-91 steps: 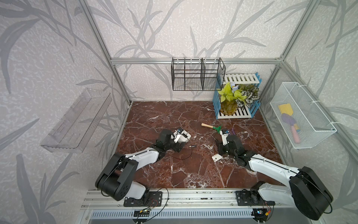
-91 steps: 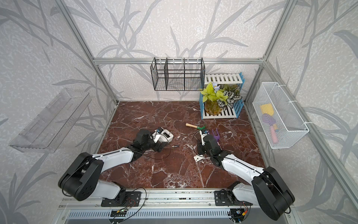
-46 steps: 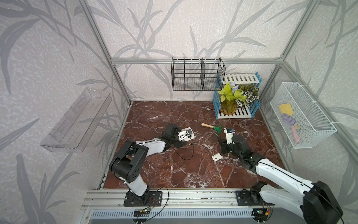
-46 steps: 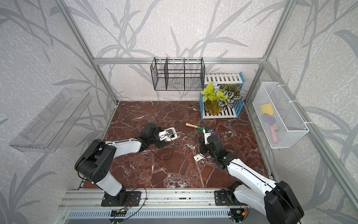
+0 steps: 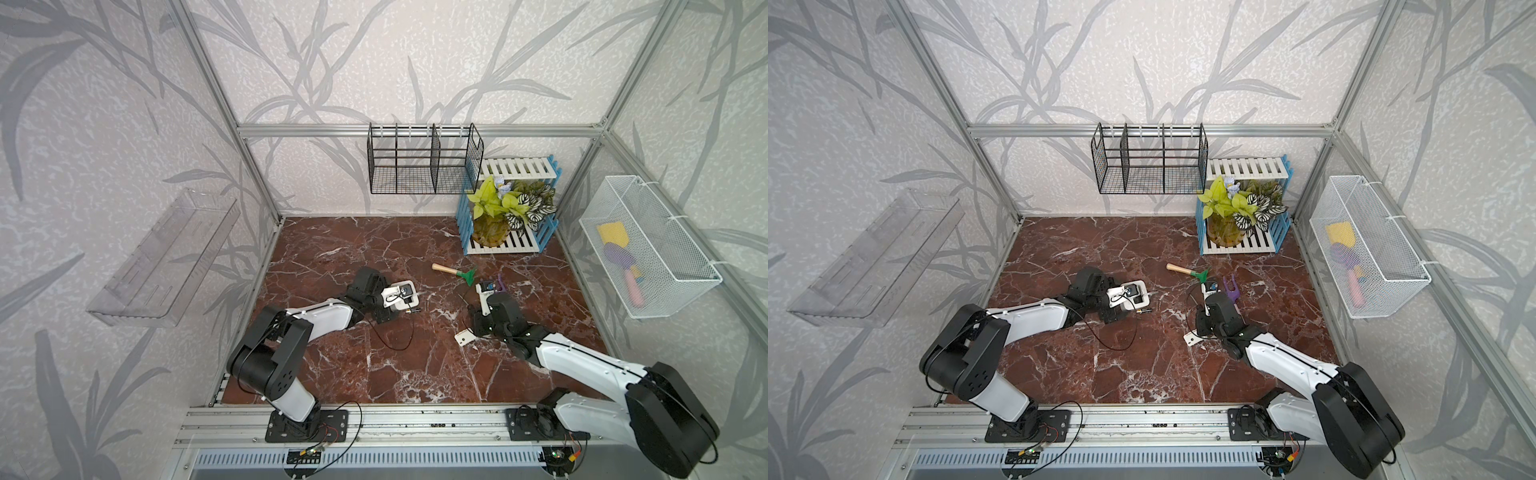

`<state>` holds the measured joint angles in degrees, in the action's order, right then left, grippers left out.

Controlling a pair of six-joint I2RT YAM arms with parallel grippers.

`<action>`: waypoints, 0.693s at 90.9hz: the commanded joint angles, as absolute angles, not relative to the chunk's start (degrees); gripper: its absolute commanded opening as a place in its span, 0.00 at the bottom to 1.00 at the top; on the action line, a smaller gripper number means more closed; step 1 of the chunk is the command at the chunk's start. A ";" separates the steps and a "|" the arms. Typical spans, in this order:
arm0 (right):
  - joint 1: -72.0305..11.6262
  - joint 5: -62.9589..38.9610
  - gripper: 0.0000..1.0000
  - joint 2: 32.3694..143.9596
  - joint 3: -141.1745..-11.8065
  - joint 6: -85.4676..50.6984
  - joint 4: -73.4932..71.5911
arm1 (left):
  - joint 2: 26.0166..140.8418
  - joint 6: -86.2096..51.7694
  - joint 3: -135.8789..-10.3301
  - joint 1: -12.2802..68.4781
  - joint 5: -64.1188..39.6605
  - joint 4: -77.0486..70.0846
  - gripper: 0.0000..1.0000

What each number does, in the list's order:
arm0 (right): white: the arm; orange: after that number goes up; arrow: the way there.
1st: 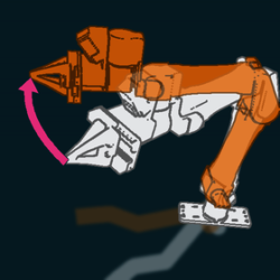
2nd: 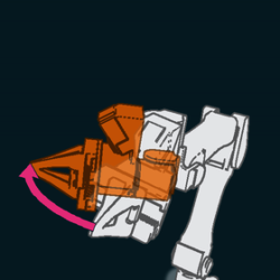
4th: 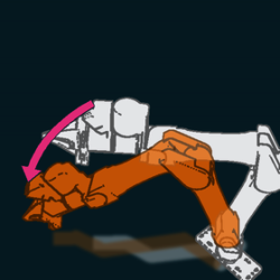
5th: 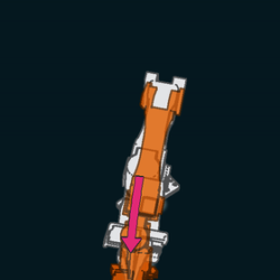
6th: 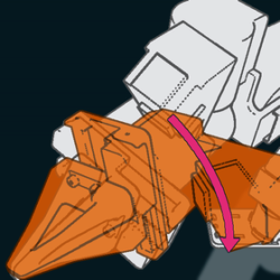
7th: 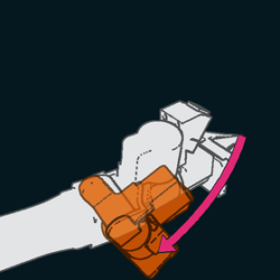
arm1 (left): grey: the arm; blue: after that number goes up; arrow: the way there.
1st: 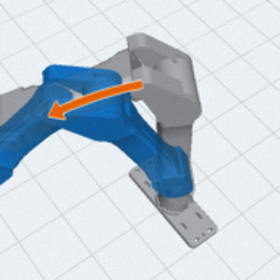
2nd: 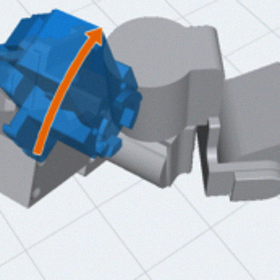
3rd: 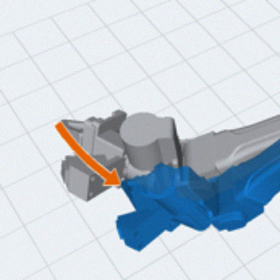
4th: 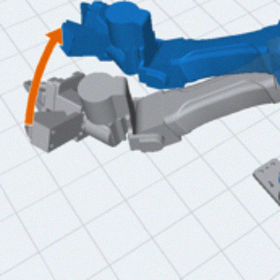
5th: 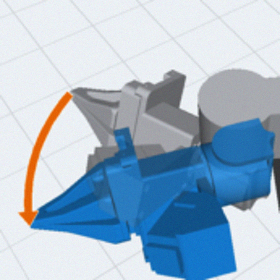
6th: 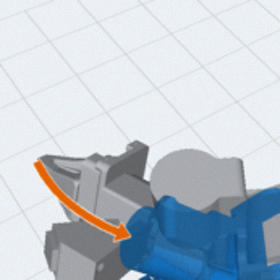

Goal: Remove the battery from the alarm
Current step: Place the alarm at the center of the board.

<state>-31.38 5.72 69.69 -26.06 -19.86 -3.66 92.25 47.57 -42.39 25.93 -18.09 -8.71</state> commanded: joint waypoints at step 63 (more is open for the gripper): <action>-30.41 9.65 0.52 80.46 -31.57 -22.34 -1.75 | 93.61 39.09 -42.55 24.81 -13.08 0.72 0.97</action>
